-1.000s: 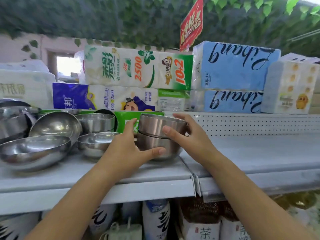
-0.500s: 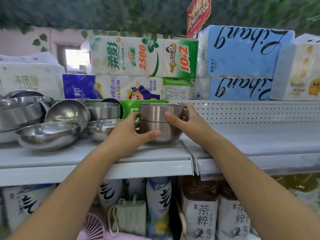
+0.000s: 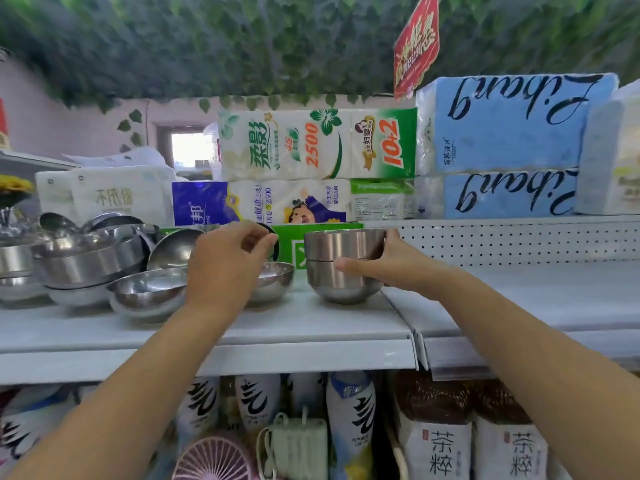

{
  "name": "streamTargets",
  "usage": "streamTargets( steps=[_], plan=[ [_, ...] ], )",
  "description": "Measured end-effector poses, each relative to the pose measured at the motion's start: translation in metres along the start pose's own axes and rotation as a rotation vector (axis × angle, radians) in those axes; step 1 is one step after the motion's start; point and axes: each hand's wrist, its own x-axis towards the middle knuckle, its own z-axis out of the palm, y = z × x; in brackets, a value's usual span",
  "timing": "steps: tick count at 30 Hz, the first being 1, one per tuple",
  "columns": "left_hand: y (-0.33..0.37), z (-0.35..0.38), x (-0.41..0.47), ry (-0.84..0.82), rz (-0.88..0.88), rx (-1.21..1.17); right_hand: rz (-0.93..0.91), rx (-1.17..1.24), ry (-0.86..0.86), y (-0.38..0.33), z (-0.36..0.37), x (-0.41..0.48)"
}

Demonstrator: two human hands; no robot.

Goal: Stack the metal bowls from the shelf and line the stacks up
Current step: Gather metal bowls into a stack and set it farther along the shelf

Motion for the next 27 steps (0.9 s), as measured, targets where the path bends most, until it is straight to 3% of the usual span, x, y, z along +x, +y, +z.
streamTargets(
  steps=[7,12,15,19,27],
  plan=[
    [-0.037,0.009,0.063,-0.259,-0.121,0.387,0.068,-0.032,-0.058,0.004,0.007,0.036],
    [-0.044,0.021,0.091,-0.415,-0.201,0.5,0.093,-0.107,-0.121,0.0,0.002,0.061],
    [-0.05,0.025,0.102,-0.486,-0.214,0.559,0.083,-0.03,-0.104,-0.001,0.002,0.072],
    [-0.058,0.032,0.104,-0.489,-0.172,0.58,0.05,0.145,-0.092,0.008,0.013,0.077],
    [-0.063,0.031,0.107,-0.473,-0.157,0.481,0.013,0.116,-0.102,0.008,0.008,0.08]
  ],
)
